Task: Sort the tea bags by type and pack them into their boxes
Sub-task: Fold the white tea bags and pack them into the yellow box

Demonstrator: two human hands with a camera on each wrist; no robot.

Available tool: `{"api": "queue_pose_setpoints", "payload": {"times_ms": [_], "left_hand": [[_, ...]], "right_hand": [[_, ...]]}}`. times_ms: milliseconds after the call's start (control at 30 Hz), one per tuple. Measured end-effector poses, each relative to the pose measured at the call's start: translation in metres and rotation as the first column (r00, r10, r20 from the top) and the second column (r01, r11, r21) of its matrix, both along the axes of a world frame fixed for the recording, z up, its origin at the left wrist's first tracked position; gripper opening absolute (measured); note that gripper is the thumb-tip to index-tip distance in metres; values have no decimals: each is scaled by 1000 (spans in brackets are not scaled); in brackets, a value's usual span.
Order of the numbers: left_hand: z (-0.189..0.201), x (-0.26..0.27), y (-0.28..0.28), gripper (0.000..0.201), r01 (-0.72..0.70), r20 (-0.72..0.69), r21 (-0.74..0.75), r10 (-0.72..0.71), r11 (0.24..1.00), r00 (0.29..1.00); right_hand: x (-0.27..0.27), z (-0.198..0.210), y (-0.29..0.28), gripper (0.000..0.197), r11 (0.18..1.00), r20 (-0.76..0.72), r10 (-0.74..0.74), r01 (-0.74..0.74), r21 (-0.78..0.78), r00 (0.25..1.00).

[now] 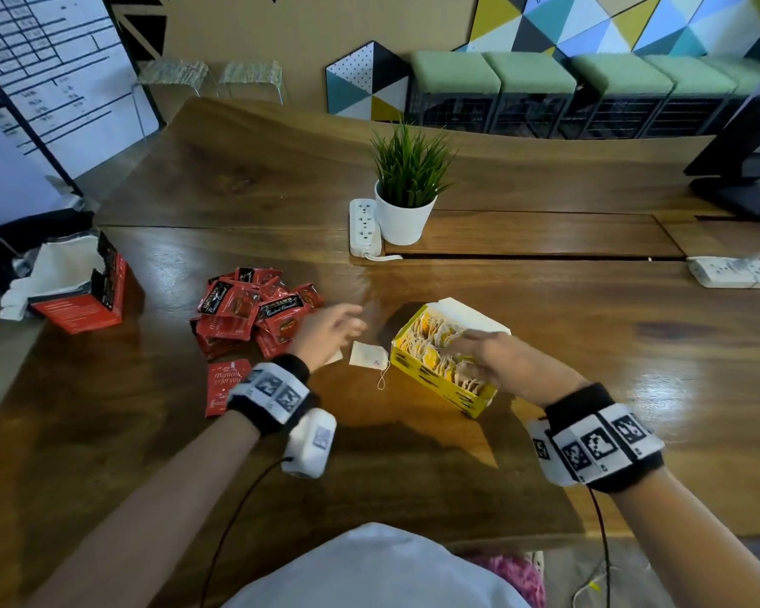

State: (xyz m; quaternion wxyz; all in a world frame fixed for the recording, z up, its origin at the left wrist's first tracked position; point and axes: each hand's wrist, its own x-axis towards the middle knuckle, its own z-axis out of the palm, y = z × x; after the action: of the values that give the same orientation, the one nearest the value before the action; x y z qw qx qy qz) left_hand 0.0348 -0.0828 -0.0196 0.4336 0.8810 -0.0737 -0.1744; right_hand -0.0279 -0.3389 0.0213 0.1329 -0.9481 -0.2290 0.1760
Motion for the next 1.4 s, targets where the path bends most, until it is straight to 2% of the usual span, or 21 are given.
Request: {"api": "queue_pose_setpoints", "payload": {"times_ms": [100, 167, 233, 367, 467, 567, 633, 667, 733, 767, 800, 833, 867, 900, 933, 967, 1000, 1067, 1200, 1267, 1400], "left_hand": [[-6, 17, 29, 24, -125, 86, 217, 108, 968, 990], [-12, 17, 33, 23, -76, 109, 418, 33, 905, 993], [-21, 8, 24, 29, 7, 89, 555, -68, 832, 994], [-28, -11, -2, 36, -3, 83, 675, -71, 738, 994], [-37, -13, -8, 31, -31, 187, 747, -164, 664, 969], [-34, -9, -8, 33, -20, 192, 794, -218, 608, 957], [-29, -4, -2, 33, 6, 155, 792, -211, 610, 965], [-25, -2, 4, 29, 9, 138, 761, -176, 649, 975], [-17, 0, 21, 20, -46, 115, 572, -24, 819, 993], [-13, -1, 29, 19, -92, 50, 383, 79, 919, 996], [-9, -4, 36, 19, -157, -72, 143, 168, 977, 983], [-3, -10, 41, 17, -231, -240, -94, 204, 968, 949], [2, -17, 44, 17, -307, -393, -270, 187, 913, 900], [5, -25, 46, 20, -359, -493, -362, 150, 860, 857], [7, -31, 46, 22, -368, -543, -393, 111, 843, 832], [8, -36, 46, 23, -353, -566, -409, 69, 842, 821], [7, -40, 44, 23, -336, -578, -427, 32, 839, 815], [4, -46, 41, 21, -340, -607, -483, -28, 807, 795], [0, -52, 31, 26, -388, -642, -582, -111, 715, 759], [1, -52, 26, 28, -391, -640, -583, -105, 712, 761], [5, -52, 21, 29, -387, -614, -595, -87, 704, 785]], "right_hand": [[-7, 3, 35, 34, 990, 153, -16, -6, 142, 988], [-9, -13, 73, 33, 993, 180, 11, -32, 117, 984], [-3, -34, 109, 34, 1000, 179, 12, -11, -11, 984], [13, -53, 152, 43, 966, 208, -19, 71, -248, 978], [17, -62, 161, 37, 951, 271, -15, 98, -294, 963], [17, -62, 157, 33, 956, 316, -11, 102, -275, 949], [14, -58, 151, 34, 970, 320, -28, 104, -222, 947], [12, -56, 146, 33, 978, 307, -68, 124, -166, 949], [5, -52, 137, 20, 970, 214, -241, 231, 71, 946], [1, -48, 131, 9, 914, 102, -353, 320, 248, 930], [-2, -44, 124, 4, 802, -78, -433, 423, 422, 898], [-5, -39, 118, 10, 634, -304, -459, 548, 546, 835], [-7, -33, 112, 13, 444, -534, -410, 673, 592, 739], [-10, -25, 106, 12, 289, -703, -310, 768, 572, 640], [-11, -18, 101, 10, 197, -801, -212, 827, 526, 560], [-11, -11, 96, 8, 163, -848, -130, 855, 493, 514], [-10, -6, 93, 10, 173, -861, -63, 855, 489, 505], [-7, 0, 90, 17, 276, -827, -7, 796, 539, 563], [-1, -3, 93, 24, 545, -580, -200, 582, 604, 790], [1, -4, 94, 23, 594, -472, -285, 540, 597, 834], [2, -4, 94, 24, 636, -383, -354, 520, 570, 853]]}}
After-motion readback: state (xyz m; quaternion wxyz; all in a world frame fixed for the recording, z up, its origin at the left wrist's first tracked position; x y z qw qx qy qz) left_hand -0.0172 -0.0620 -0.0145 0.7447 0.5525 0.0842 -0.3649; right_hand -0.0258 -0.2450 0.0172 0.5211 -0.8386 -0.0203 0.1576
